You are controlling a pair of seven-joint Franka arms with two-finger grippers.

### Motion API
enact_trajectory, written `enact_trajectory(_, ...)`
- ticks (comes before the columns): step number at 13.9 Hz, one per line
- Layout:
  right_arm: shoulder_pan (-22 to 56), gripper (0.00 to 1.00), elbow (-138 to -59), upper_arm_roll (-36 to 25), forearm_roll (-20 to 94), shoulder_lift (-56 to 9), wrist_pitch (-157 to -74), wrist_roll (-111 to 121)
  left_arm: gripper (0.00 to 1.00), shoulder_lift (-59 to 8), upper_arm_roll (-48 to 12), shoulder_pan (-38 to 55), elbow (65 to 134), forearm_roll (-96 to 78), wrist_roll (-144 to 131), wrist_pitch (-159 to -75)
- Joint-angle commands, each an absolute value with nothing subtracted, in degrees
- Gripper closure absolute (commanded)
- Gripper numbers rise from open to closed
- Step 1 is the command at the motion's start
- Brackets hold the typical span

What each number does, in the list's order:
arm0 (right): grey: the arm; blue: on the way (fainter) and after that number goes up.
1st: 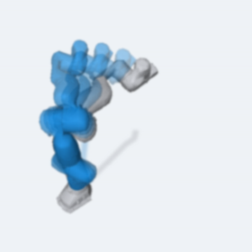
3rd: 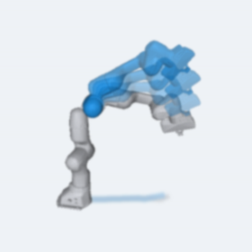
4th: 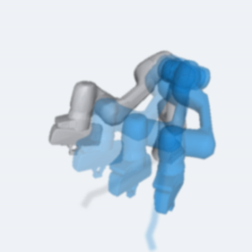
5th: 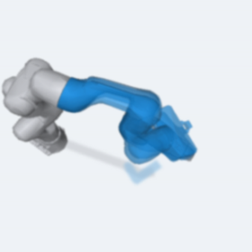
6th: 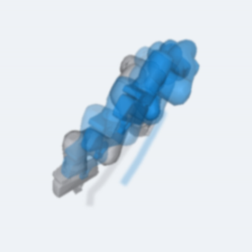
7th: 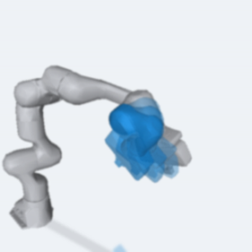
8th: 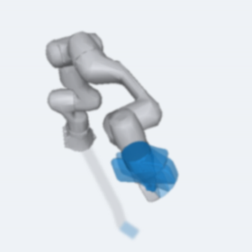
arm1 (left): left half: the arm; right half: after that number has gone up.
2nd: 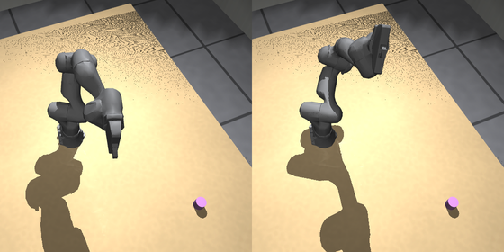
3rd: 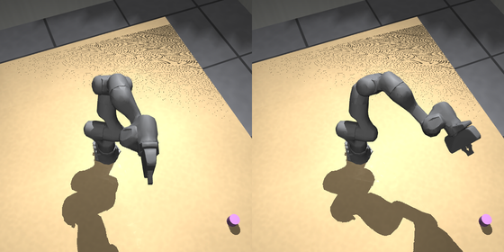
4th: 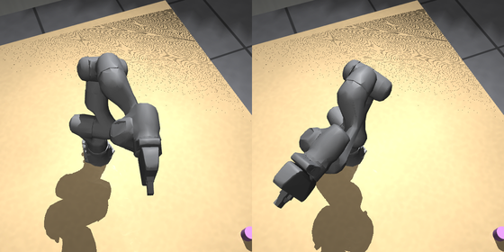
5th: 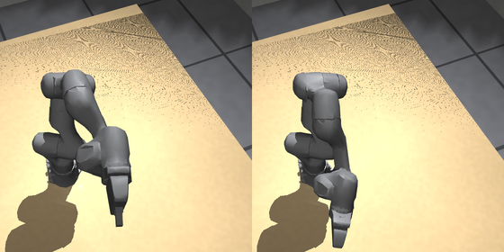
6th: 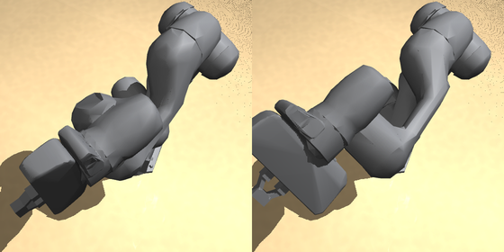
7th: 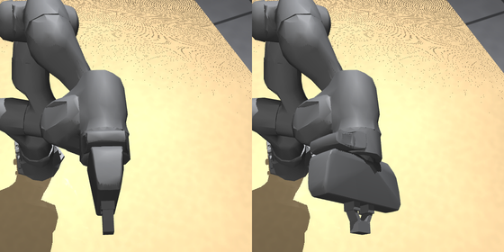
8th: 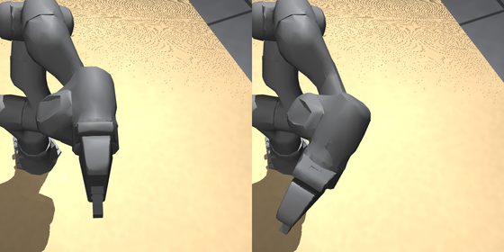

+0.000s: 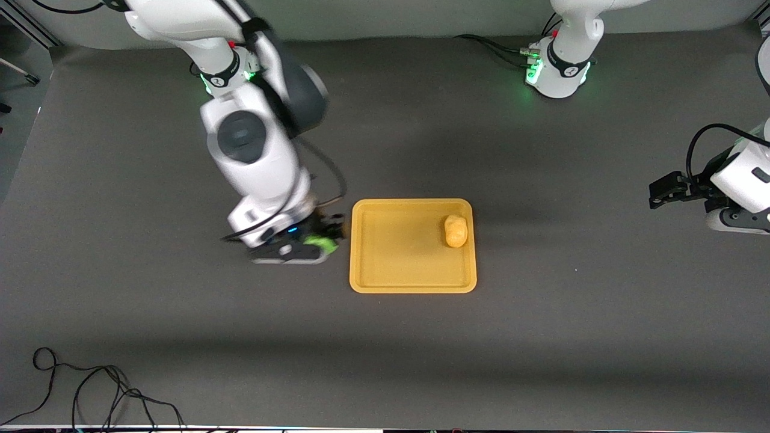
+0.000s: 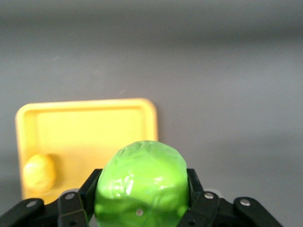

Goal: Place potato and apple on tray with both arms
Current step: 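Carry the green apple with the right gripper onto the tray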

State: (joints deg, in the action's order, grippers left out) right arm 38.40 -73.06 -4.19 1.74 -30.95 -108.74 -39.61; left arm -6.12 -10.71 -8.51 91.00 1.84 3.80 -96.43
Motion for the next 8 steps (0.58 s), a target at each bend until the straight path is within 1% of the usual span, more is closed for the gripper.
enact_trajectory(1, 44.54, 0.33, -61.91, -5.18, 1.76, -39.79, -107.58, -48.67, 0.0, -6.59, -10.28, -8.52, 90.44, 1.76, 6.5, -97.02)
enact_trajectory(4, 49.12, 0.33, -56.44, -5.19, 1.32, -46.56, -108.01, -55.01, 0.0, -6.68, -10.28, -8.7, 90.44, 1.41, 5.71, -98.26)
enact_trajectory(6, 50.36, 0.33, -55.63, -5.45, -1.3, -50.08, -109.06, -55.37, 0.0, -6.68, -10.28, -8.61, 90.44, 1.41, 5.71, -98.0)
enact_trajectory(8, 50.36, 0.32, -55.72, -5.54, -2.02, -53.77, -112.04, -55.37, 0.0, -6.94, -10.28, -8.44, 90.44, 1.41, 5.71, -98.09)
